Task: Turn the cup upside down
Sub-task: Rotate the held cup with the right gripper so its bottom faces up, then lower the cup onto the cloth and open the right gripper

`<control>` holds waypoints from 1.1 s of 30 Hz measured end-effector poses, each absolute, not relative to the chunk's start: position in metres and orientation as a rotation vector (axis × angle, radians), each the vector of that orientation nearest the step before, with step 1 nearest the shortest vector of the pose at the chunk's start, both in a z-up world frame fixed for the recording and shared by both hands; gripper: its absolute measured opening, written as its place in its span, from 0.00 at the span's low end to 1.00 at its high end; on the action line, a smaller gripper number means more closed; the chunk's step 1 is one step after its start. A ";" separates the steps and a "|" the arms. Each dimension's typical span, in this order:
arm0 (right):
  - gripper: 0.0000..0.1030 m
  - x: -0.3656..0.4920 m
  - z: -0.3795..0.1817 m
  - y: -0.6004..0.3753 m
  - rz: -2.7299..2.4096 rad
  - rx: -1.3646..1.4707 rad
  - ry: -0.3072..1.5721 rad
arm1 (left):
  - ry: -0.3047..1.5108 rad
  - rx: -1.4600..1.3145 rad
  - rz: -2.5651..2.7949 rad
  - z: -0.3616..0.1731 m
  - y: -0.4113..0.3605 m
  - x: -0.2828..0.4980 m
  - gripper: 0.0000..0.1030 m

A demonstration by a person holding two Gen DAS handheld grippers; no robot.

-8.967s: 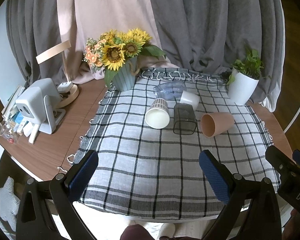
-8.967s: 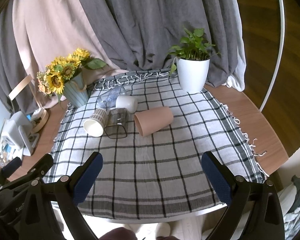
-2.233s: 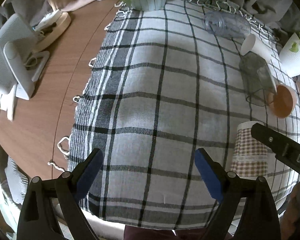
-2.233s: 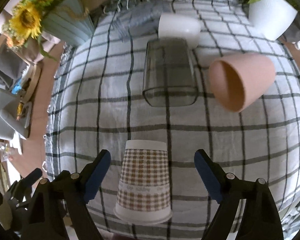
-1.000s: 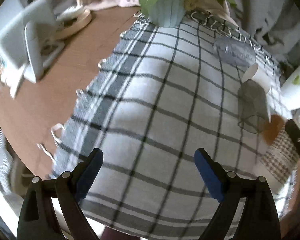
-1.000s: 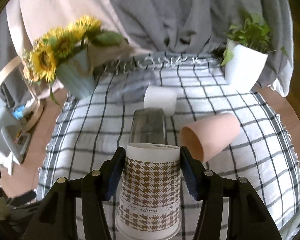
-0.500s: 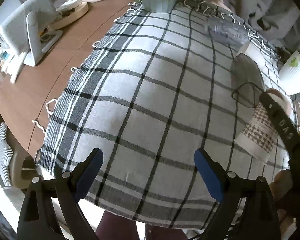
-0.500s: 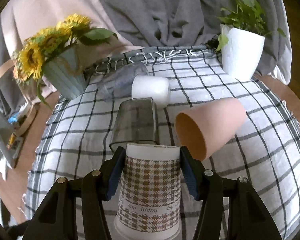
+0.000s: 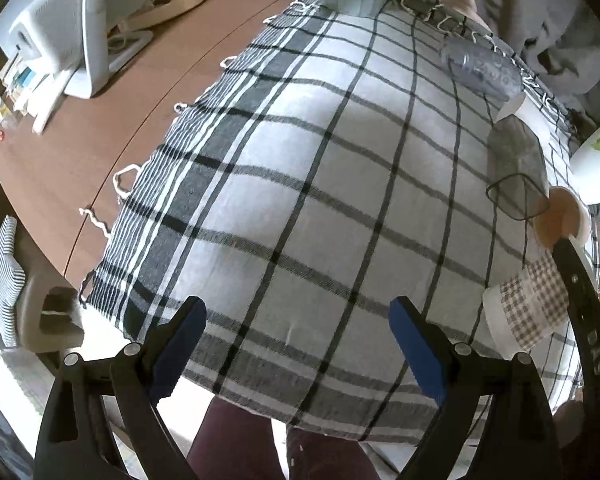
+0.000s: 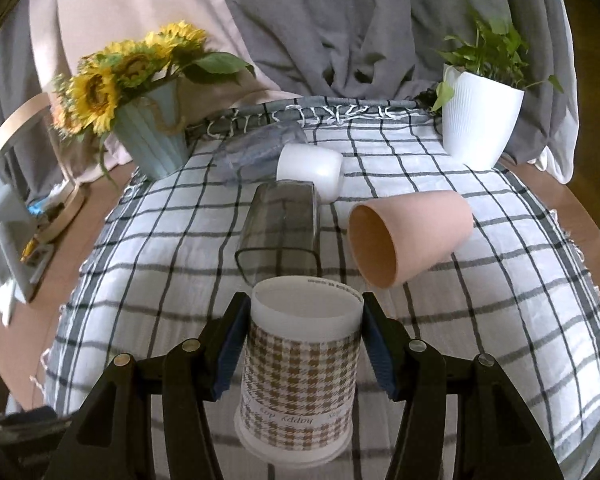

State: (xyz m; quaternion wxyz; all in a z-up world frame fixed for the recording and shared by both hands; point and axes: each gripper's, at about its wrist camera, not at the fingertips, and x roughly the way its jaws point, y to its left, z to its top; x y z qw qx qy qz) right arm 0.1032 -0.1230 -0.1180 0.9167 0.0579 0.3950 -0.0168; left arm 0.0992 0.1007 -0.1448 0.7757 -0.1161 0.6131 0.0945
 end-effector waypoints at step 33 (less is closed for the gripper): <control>0.84 0.066 -0.108 -0.124 0.019 0.120 1.005 | 1.232 -0.110 0.234 -0.111 0.098 0.084 0.91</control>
